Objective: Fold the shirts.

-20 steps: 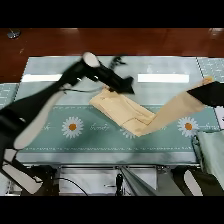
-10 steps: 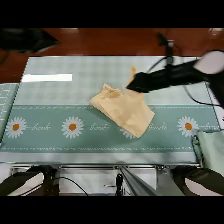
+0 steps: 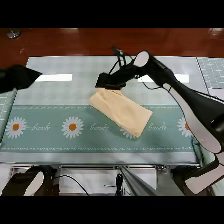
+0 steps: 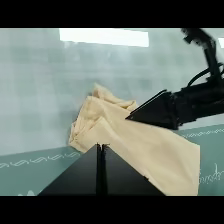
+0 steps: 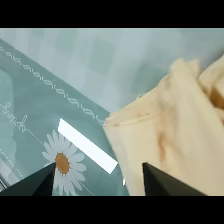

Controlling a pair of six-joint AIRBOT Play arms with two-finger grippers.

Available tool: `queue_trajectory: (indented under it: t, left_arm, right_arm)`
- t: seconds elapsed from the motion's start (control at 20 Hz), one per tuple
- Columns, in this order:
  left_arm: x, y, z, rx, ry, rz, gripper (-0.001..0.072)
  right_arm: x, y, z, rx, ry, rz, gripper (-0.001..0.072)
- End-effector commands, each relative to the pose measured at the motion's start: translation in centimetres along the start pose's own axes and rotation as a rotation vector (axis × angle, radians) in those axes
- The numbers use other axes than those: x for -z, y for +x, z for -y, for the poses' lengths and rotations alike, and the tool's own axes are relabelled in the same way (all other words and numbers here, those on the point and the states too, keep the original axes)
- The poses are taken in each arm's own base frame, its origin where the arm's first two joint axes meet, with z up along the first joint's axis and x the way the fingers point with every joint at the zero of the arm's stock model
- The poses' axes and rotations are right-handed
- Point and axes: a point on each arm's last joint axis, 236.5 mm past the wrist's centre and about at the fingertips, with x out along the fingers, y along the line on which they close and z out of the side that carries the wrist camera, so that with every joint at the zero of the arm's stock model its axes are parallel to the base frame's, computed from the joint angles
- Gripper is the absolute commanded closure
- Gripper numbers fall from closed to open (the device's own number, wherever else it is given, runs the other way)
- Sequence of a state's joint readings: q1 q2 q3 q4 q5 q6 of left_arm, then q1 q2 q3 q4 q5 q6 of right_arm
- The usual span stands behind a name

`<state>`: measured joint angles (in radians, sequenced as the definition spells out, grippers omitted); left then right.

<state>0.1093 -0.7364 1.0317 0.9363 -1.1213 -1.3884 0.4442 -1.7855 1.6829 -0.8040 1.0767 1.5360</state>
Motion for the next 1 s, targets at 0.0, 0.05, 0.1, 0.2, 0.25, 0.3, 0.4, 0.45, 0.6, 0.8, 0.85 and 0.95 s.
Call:
queue_trajectory:
  t: [0.0,0.05,0.1,0.2,0.25,0.3,0.4,0.45,0.6,0.8,0.85,0.95]
  left_arm:
    - [4.1,2.7,-2.7,-0.030,-0.072,-0.082,0.0682]
    - [5.1,3.2,-3.2,-0.034,-0.086,-0.104,0.0682]
    - [6.0,3.6,-3.5,-0.036,-0.099,-0.124,0.0682]
    - [7.3,4.1,-4.0,-0.040,-0.113,-0.153,0.0682]
    - [7.6,4.2,-4.2,-0.041,-0.111,-0.159,0.0682]
    - [7.8,4.3,-4.3,-0.043,-0.114,-0.162,0.0682]
    - [7.9,4.6,-4.6,-0.048,-0.121,-0.156,0.0682]
    - [8.0,4.7,-4.7,-0.050,-0.126,-0.152,0.0682]
    - [8.1,5.2,-4.3,-0.020,-0.163,-0.142,0.0682]
    - [8.5,5.7,-3.8,-0.005,-0.162,-0.143,0.0682]
    - [8.5,5.7,-3.6,-0.001,-0.158,-0.143,0.0682]
    - [8.7,5.8,-3.2,0.007,-0.150,-0.150,0.0682]
  right_arm:
    - [-2.0,-7.2,1.9,0.012,0.020,0.012,0.0089]
    - [-1.7,-11.0,3.3,0.063,0.015,0.010,0.0089]
    - [-0.4,-15.1,5.6,0.170,0.007,-0.010,0.0089]
    - [4.1,-22.3,11.5,0.476,0.041,-0.046,0.0089]
    - [6.7,-24.7,14.0,0.601,0.097,-0.026,0.0089]
    - [9.6,-25.9,16.1,0.675,0.174,0.038,0.0089]
    - [15.1,-24.2,18.5,0.656,0.365,0.220,0.0092]
    - [17.4,-22.2,19.2,0.599,0.470,0.311,0.0092]
    - [22.8,-14.3,18.6,0.298,0.760,0.415,0.0093]
    - [24.3,-10.0,17.6,0.200,0.758,0.269,0.0093]
    - [23.6,-9.5,17.5,0.183,0.747,0.249,0.0093]
    - [22.0,-8.3,17.3,0.151,0.737,0.209,0.0093]
